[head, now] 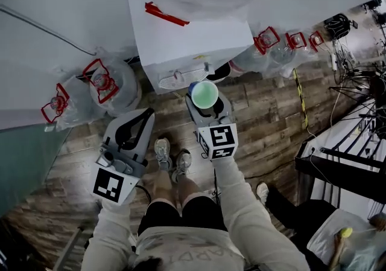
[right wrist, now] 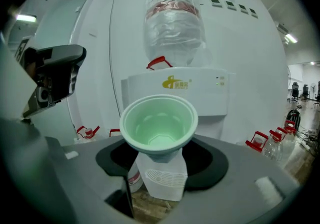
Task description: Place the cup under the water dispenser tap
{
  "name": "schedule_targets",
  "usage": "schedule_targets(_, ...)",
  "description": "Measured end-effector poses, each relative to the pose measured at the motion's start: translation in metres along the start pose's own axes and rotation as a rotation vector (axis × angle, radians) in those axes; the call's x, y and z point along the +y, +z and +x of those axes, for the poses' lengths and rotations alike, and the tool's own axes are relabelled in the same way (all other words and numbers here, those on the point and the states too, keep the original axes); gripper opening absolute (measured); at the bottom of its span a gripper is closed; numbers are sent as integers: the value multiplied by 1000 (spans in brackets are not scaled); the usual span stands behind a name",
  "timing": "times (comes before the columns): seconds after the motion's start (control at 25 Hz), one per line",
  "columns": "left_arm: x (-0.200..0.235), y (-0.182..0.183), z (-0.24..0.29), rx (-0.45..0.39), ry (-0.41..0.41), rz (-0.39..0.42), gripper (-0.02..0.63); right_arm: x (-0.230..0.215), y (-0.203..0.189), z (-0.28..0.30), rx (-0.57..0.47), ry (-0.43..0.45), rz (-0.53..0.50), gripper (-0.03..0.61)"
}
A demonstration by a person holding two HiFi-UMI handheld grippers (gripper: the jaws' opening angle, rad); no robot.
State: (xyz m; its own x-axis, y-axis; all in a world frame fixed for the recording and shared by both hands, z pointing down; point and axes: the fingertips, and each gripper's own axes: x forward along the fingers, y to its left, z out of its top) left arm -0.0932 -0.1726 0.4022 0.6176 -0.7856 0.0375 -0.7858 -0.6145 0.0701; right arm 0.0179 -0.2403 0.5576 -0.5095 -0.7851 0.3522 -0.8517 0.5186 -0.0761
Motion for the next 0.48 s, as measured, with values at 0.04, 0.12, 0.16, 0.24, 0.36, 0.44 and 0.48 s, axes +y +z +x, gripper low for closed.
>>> schedule_targets(0.04, 0, -5, -1, 0, 4, -3, 5, 0, -6, 4, 6, 5, -7, 281)
schedule_targets(0.12, -1, -14, -2, 2, 9, -6, 5, 1, -18, 12, 20, 13, -20, 282)
schedule_targets(0.16, -1, -18, -3, 2, 12, -8, 5, 1, -24, 17, 27, 16, -25, 282)
schedule_targets(0.24, 0, -26, -4, 4, 15, -12, 5, -1, -36, 25, 41, 21, -32, 281)
schedule_targets(0.36, 2, -38, -5, 11, 20, -10, 5, -4, -54, 37, 61, 24, -36, 281)
schedule_targets(0.44, 4, -45, -5, 13, 26, -10, 5, -8, -66, 45, 76, 19, -32, 281)
schedule_targets(0.48, 5, -48, -5, 14, 29, -10, 5, -11, -71, 48, 83, 15, -27, 282)
